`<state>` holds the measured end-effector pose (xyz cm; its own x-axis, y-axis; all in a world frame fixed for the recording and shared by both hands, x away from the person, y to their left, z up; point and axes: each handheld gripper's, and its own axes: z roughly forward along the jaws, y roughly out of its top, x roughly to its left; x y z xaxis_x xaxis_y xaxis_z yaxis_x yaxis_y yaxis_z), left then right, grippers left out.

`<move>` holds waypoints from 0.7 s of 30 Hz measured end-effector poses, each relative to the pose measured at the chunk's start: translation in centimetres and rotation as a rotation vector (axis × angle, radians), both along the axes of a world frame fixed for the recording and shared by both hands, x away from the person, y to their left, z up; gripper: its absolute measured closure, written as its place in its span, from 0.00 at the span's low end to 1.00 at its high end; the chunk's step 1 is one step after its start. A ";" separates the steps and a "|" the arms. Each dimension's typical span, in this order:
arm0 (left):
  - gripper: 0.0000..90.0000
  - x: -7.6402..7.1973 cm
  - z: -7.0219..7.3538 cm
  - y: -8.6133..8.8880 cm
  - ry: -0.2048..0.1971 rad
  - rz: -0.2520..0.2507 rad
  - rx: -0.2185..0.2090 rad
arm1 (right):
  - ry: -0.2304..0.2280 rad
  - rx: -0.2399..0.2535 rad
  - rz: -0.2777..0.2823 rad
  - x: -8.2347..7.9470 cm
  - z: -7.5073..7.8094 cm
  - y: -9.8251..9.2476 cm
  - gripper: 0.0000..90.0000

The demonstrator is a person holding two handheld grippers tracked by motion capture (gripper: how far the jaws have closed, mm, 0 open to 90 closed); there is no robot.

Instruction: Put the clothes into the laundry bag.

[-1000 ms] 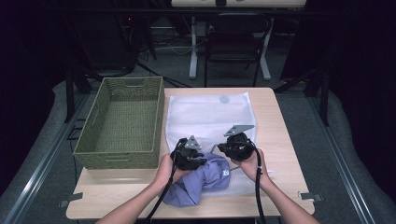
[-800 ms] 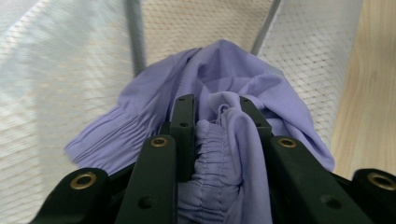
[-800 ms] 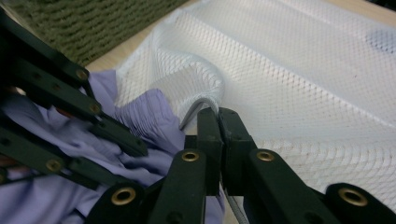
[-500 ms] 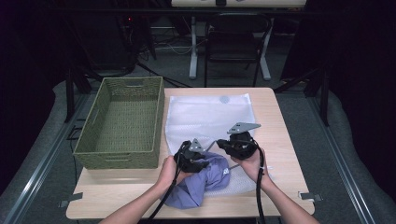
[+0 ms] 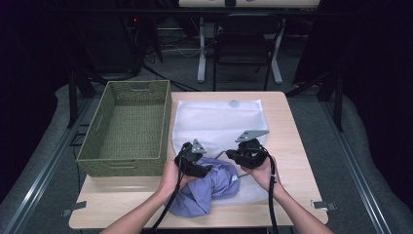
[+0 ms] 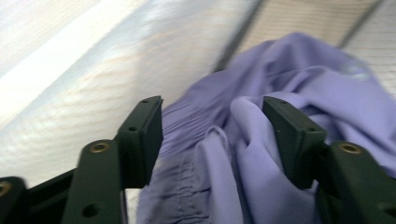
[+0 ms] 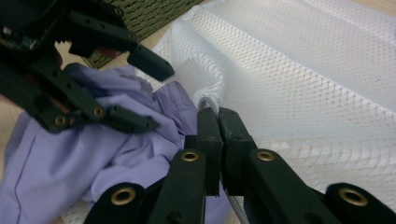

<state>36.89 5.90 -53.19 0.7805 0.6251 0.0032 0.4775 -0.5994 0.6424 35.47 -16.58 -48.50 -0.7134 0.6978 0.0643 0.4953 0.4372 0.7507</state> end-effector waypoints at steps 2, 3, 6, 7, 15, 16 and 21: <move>0.38 0.9 -0.9 0.4 0.074 0.015 0.012 | 0.004 -0.002 0.000 0.2 -0.1 -0.1 0.98; 0.38 1.4 -1.6 0.5 0.121 0.020 0.018 | 0.007 -0.005 -0.002 0.2 -0.2 -0.1 0.98; 0.42 1.9 -2.7 0.6 0.181 0.014 -0.015 | 0.025 -0.021 0.009 0.3 -0.7 0.0 0.98; 0.44 1.9 -2.9 0.6 0.179 0.015 -0.021 | 0.033 -0.026 0.024 0.3 -1.0 0.1 0.98; 0.73 1.5 -2.8 0.5 0.162 -0.051 -0.032 | 0.034 -0.045 0.032 0.4 -1.4 0.4 0.98; 0.75 1.3 -2.6 0.4 0.143 -0.061 -0.023 | 0.035 -0.046 0.027 0.4 -1.4 0.4 0.98; 0.80 0.2 -0.7 -0.1 0.066 -0.112 -0.056 | 0.021 -0.031 0.001 0.5 -0.9 0.0 0.98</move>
<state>37.04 5.83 -53.91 0.8430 0.5315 -0.0831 0.4517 -0.6154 0.6460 35.93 -16.61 -49.44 -0.7125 0.6993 0.0575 0.5106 0.4605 0.7261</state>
